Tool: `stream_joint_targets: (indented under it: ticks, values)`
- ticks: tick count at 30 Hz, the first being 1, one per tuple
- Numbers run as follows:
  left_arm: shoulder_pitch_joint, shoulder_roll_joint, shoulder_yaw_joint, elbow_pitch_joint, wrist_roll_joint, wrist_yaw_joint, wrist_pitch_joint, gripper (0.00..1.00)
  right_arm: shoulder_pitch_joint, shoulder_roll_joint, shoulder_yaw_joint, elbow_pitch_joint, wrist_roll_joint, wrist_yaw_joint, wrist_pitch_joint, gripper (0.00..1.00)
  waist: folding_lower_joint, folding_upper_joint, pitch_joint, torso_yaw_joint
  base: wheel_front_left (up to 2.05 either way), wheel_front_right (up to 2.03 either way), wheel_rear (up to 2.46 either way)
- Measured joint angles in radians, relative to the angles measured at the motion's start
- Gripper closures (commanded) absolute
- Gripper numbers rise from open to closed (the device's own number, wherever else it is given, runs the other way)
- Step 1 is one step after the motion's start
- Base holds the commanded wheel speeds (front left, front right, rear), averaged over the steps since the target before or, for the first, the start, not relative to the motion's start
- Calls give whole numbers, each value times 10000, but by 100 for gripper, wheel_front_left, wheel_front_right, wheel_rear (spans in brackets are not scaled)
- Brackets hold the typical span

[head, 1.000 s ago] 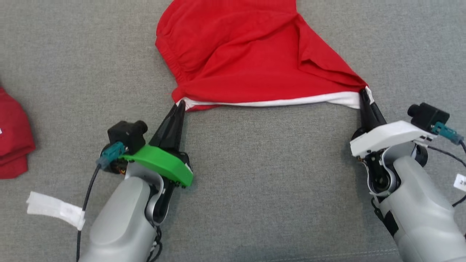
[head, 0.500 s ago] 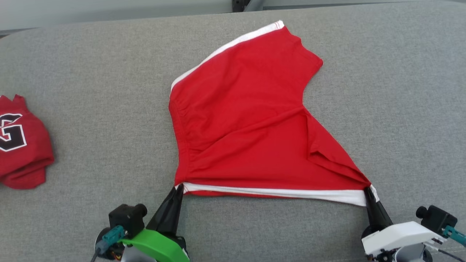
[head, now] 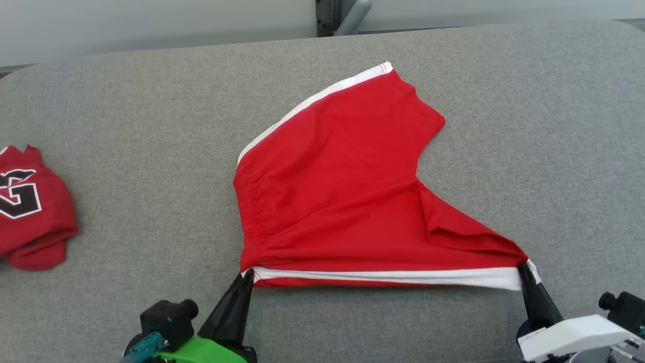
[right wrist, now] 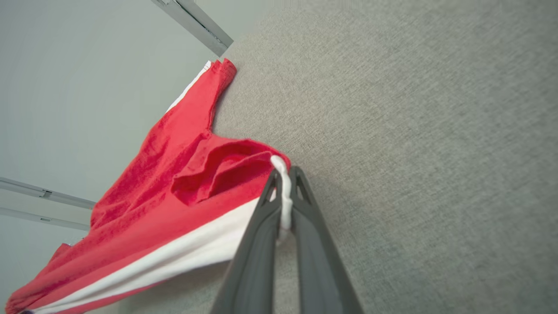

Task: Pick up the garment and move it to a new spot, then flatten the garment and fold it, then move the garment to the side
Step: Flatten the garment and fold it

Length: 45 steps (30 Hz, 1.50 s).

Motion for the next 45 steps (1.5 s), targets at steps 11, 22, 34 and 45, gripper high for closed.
stream_joint_targets:
  ticks: [11,22,34,45]
  values:
    - [-1752,-46,311,-387,451,71,-115,100,-2403,-23,33,-1327,-811,-4,476,100,0,0,773,1,0,0,0]
    - [-4564,-1016,127,1379,552,-656,-669,100,-6477,-936,-113,706,-1747,-8,869,100,0,0,1855,713,0,0,0]
    - [-6596,-2169,-336,4439,173,-1615,-1338,100,-9624,-1482,178,4661,-2370,-8,794,100,0,0,2735,2006,0,0,0]
    - [-7561,-2470,-830,6330,-493,-2050,-2121,0,-10942,-1649,817,7193,-2337,-8,-132,64,0,0,3071,2486,0,0,0]
